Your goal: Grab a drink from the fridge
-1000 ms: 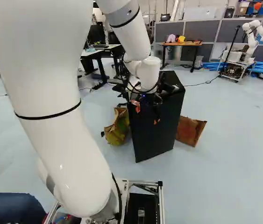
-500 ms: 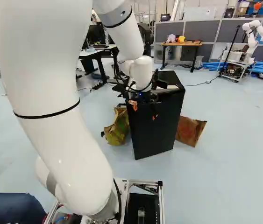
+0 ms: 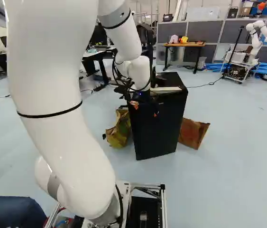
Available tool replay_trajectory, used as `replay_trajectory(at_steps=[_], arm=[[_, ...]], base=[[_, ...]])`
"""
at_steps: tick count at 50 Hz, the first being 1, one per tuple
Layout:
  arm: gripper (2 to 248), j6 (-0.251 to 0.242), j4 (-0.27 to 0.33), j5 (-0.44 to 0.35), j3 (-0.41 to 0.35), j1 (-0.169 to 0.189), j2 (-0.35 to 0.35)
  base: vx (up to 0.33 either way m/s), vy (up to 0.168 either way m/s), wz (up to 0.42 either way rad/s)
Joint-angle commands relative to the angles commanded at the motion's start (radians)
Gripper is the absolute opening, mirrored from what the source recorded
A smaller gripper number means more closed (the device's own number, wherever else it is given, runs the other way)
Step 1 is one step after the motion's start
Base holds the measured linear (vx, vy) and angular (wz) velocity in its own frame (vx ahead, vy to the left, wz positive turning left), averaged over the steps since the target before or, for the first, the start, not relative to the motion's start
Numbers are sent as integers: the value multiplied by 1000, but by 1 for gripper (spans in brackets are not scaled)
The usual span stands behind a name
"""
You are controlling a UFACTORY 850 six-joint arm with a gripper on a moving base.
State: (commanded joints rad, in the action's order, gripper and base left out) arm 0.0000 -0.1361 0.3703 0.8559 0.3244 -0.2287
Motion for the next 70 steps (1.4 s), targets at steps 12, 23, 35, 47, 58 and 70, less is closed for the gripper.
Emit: replay_trajectory(at_steps=[12, 23, 35, 47, 58, 70], arm=[[247, 0, 20, -37, 18, -23, -15], [247, 0, 39, -71, 35, -43, -29], [247, 0, 59, -108, 56, -61, -45], [247, 0, 80, -146, 72, -75, -58], [247, 0, 98, -180, 84, -85, -67], [247, 0, 118, -217, 90, -90, -72]], base=[[0, 0, 0], [0, 0, 0], [0, 0, 0], [0, 0, 0], [0, 0, 0], [0, 0, 0]])
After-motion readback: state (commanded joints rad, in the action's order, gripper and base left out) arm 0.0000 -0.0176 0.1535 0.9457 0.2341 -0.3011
